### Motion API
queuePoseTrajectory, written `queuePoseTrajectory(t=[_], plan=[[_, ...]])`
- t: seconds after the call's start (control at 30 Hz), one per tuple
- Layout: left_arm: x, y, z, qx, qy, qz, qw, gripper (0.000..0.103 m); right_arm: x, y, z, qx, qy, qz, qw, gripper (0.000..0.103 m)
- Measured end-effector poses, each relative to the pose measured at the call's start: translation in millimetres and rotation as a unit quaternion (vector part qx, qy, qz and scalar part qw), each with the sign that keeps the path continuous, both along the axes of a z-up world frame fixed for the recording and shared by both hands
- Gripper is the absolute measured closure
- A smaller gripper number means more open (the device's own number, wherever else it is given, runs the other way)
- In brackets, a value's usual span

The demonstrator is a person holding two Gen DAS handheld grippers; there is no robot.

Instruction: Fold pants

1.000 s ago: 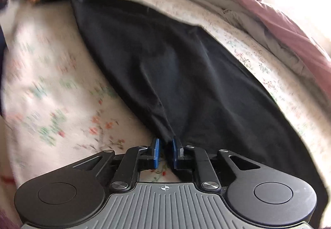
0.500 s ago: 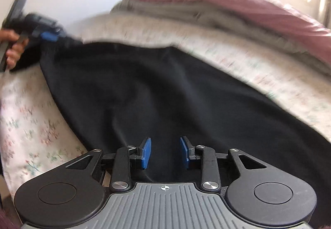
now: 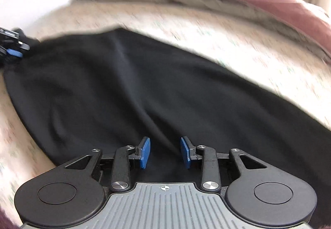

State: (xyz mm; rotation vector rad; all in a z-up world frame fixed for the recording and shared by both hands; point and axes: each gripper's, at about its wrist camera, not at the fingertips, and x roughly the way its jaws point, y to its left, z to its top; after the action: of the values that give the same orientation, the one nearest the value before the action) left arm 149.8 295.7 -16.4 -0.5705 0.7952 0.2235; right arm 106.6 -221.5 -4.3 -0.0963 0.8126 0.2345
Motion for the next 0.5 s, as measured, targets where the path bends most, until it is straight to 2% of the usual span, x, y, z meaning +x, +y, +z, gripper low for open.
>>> queuePoseTrajectory(t=[0.07,0.17,0.23,0.33,0.5], plan=[[-2,13,-2,0.009,0.0,0.027,0.9996,0.019,28,23,13,0.006,-0.014,0.038,0.999,0.07],[-1,33,-16,-0.05,0.008,0.049,0.9975,0.019,91,64,28,0.018,-0.033,0.087,0.996,0.066],[-1,36,-19,-0.067,0.005,0.053,0.9963,0.019,137,82,30,0.023,-0.037,0.092,0.995,0.061],[3,32,-20,-0.047,0.009,0.04,0.998,0.019,207,102,20,0.023,-0.013,0.065,0.998,0.061],[16,25,-20,-0.003,0.023,0.02,0.9995,0.019,271,146,-6,-0.011,0.008,0.136,0.991,0.061]])
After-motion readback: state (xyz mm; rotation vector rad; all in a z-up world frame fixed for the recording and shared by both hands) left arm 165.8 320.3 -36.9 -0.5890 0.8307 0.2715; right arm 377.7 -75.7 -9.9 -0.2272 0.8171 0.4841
